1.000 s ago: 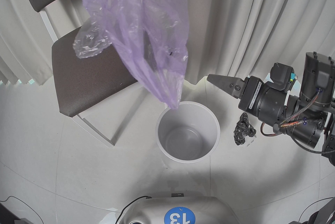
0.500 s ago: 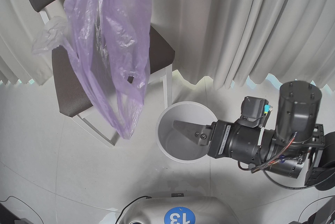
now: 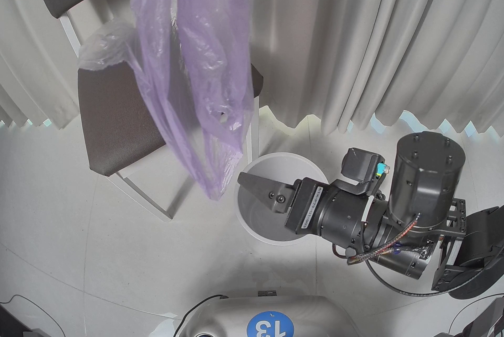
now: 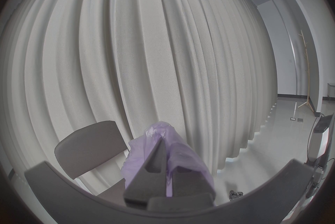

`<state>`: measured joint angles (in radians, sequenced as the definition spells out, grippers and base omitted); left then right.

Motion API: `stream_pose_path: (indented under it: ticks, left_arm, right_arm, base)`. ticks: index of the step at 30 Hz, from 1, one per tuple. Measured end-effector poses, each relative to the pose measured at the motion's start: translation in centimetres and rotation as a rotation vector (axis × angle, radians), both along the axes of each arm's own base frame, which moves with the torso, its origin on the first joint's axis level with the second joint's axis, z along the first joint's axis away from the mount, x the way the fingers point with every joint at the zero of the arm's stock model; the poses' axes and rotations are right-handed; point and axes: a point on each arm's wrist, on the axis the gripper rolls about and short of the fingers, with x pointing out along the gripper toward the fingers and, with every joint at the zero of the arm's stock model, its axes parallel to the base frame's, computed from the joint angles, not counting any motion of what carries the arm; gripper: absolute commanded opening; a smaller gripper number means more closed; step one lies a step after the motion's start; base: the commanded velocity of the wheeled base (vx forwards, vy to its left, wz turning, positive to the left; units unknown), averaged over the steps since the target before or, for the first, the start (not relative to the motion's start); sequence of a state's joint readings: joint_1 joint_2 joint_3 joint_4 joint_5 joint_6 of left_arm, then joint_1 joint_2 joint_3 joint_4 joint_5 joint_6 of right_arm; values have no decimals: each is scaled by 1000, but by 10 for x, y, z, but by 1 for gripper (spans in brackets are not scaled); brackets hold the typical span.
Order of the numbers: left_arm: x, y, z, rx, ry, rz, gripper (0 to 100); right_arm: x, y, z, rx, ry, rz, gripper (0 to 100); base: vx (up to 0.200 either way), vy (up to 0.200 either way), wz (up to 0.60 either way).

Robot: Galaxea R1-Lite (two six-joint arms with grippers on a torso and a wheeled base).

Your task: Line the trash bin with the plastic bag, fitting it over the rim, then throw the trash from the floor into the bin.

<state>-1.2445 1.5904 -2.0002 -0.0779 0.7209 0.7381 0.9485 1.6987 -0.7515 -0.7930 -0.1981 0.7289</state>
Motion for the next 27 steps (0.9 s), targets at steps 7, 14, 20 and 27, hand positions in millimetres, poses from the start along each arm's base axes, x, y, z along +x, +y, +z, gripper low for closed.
stream_pose_path:
  ticks: [7,14,20,27]
  left_arm:
    - [1,-4,0,-18,-5,0,0]
    - [0,-7,-1,-19,-6,-9,0]
    - [-2,-9,-1,-19,-6,-19,0]
    - [-3,-12,-2,-18,-6,-26,0]
  right_arm:
    - [9,-2,5,34,-12,-32,100]
    - [37,-13,10,96,-54,-138,100]
    - [55,-23,14,136,-58,-199,100]
    - [53,-17,10,151,-31,-184,100]
  base:
    - [0,0,0]
    - [0,0,0]
    - [0,0,0]
    - [0,0,0]
